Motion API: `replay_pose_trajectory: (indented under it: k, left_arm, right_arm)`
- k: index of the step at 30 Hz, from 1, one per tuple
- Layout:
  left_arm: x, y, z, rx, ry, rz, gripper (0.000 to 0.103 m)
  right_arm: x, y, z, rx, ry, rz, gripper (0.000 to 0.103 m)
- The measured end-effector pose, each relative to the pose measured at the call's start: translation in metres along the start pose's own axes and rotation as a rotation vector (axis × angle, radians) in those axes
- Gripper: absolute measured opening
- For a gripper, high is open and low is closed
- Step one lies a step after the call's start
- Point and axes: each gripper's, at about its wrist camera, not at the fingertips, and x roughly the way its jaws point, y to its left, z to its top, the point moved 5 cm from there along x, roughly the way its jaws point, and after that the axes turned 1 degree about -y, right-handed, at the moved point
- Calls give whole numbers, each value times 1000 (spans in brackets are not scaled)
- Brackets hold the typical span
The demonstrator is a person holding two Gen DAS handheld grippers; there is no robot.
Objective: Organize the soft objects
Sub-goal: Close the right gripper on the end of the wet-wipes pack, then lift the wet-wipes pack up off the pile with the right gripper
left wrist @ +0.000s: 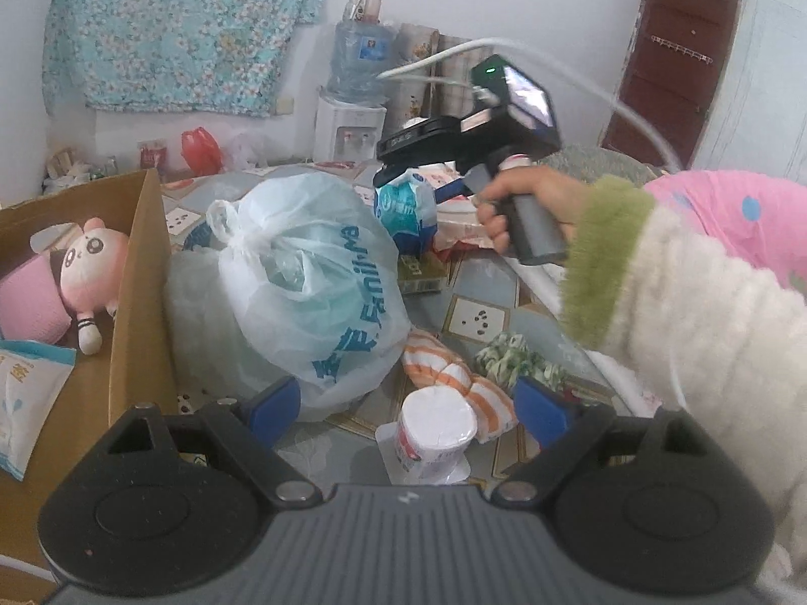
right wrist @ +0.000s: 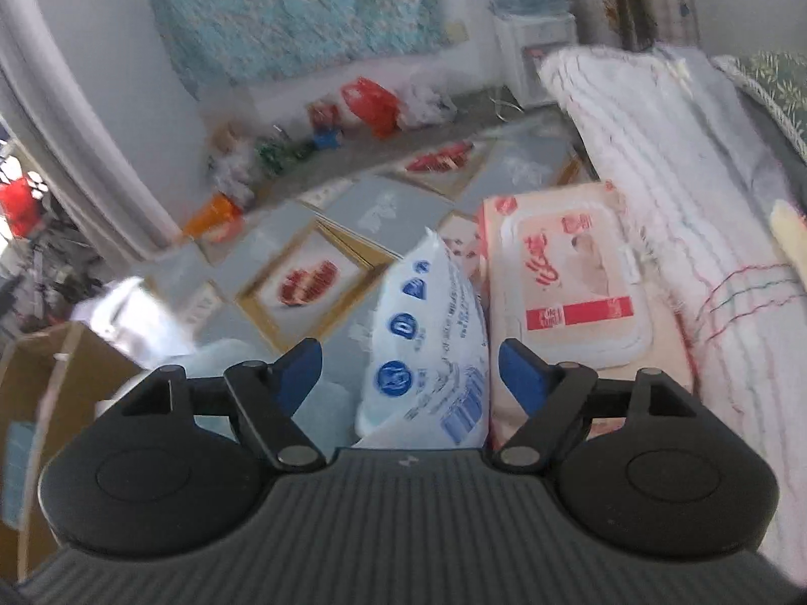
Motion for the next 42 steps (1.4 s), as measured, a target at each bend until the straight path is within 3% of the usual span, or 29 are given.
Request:
replay_pose_trajectory:
  k: [1,5,9,14,17,22,26,31,34,37,42]
  left_arm:
    - [-1,0,-1,2,-1,1,93]
    - [-1,6,-6,-3,-1,-2,93]
    - [-5,10,-7,-20,-8,-15,93]
    - [-11,3,-10,-6,-14,-43,93]
    - [-12,-6,-13,9,-6,-68,93]
    - [-10,-27,-24,50,26,-100,93]
    - [-2,-52,-41,74,95,-146,93]
    - [17,-84,-65,121,204,-225,93]
    - [34,-96,-74,153,240,-231,93]
    - [54,-101,-79,177,267,-205,86]
    - [73,-104,-83,166,293,-228,74]
  right_arm:
    - [4,-4,0,16,10,-6,51]
    - [-3,-21,0,167,26,86,36]
    - [-33,-40,0,292,-30,185,35]
    - [-104,-63,-20,407,-112,345,35]
    - [-150,-74,-57,438,-140,428,35]
    - [-202,-98,-153,567,-133,534,35]
    - [-220,-106,-230,646,-140,547,36]
    - [-217,-97,-292,712,-147,558,36]
    - [-212,-92,-310,735,-160,571,36]
    - [-206,-96,-313,754,-155,568,37]
    - [-210,-99,-319,699,-154,472,43]
